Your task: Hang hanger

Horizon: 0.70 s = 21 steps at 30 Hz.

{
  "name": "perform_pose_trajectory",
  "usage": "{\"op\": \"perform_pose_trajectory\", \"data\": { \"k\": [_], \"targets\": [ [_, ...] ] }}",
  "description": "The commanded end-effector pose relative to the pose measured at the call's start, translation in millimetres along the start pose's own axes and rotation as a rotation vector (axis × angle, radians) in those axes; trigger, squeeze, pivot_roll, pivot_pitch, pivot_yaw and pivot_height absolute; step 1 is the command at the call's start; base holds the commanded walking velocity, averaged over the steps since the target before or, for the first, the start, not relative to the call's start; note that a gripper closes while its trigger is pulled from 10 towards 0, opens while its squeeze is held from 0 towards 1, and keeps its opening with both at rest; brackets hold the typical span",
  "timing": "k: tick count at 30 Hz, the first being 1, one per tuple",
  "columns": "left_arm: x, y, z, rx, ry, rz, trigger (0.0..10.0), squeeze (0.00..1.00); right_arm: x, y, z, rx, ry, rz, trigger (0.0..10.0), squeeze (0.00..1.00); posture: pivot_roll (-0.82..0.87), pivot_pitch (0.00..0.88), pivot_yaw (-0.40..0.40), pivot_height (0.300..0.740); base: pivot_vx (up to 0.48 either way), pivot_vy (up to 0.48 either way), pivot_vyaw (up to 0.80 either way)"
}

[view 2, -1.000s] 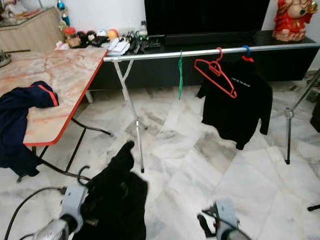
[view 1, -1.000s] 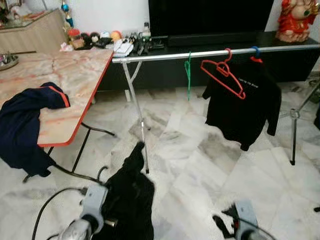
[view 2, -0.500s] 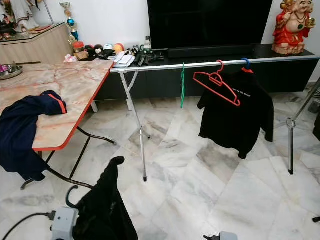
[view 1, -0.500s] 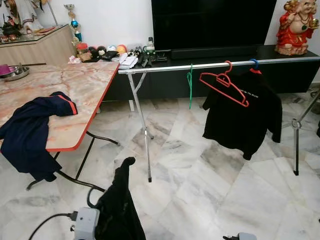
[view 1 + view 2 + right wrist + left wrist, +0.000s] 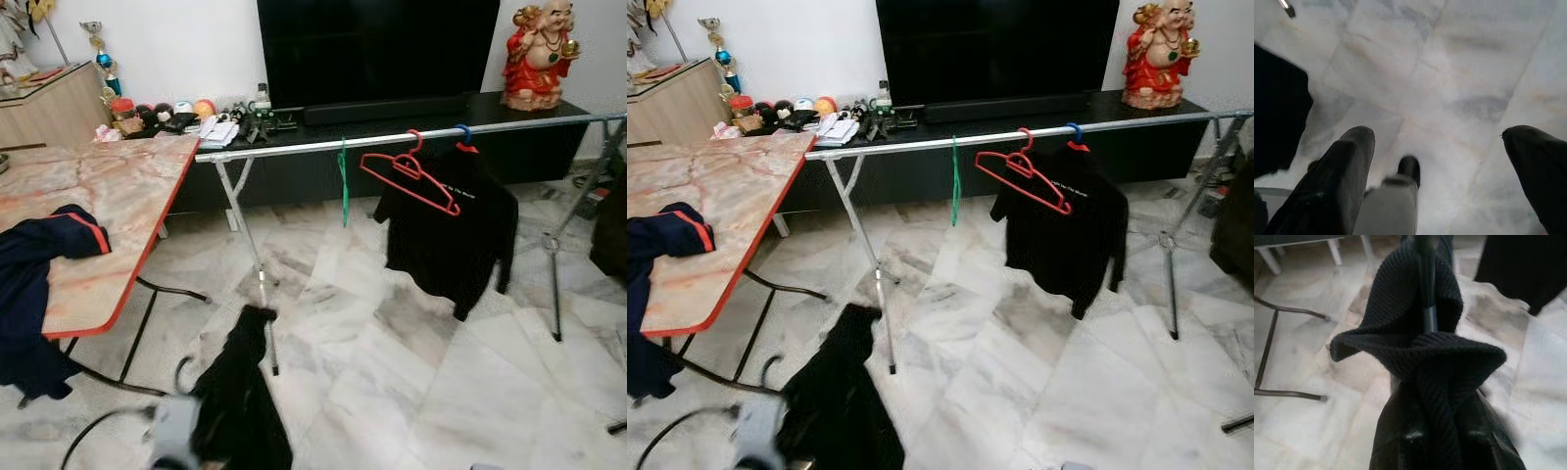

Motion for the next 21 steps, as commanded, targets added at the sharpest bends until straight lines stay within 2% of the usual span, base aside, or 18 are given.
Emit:
{"op": "perform_pose_trajectory", "data": {
  "k": [1, 7, 9, 15, 21],
  "targets": [
    [7.7, -0.2, -2.3, 0.0, 0.037, -0.005, 10.0, 0.0, 12.5, 6.0, 1.7, -0.018, 0.039, -0.013, 10.0, 0.0, -0.02, 0.02, 0.051, 0.74, 0.424, 0.0, 0.0],
    [3.4, -2.8, -3.7, 0.005, 0.019, -0.004, 10.0, 0.0, 15.6, 11.8, 2.3, -0.043, 0.057, 0.028, 10.0, 0.0, -0.02, 0.004, 0.059, 0.74, 0.43, 0.0, 0.0],
    [4.8, -2.7, -3.4, 0.003, 0.02, -0.002, 10.0, 0.0, 15.4, 13.6, 2.2, -0.056, 0.06, 0.07, 10.0, 0.0, -0.01, 0.0, 0.061, 0.74, 0.431, 0.0, 0.0],
    [10.2, 0.2, -0.8, -0.003, 0.035, -0.003, 10.0, 0.0, 14.6, 12.5, 2.2, -0.047, 0.059, 0.068, 10.0, 0.0, -0.01, 0.017, 0.059, 0.74, 0.437, 0.0, 0.0],
    [5.0, 2.1, 2.8, -0.008, 0.032, -0.016, 10.0, 0.0, 11.6, 13.9, 2.2, -0.05, 0.054, 0.075, 10.0, 0.0, -0.02, 0.024, 0.057, 0.74, 0.44, 0.0, 0.0]
  ]
}}
Point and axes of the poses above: a point about 5 cm out from each wrist's last joint towards the gripper, its own z axis pointing out of the wrist towards the gripper, its own y axis along the axis of the wrist's last joint, x = y × z, the point moved 2 cm from there along z, pointing out of the wrist towards the gripper, and after that the axes turned 11 degrees about z, right-handed, at the moved point
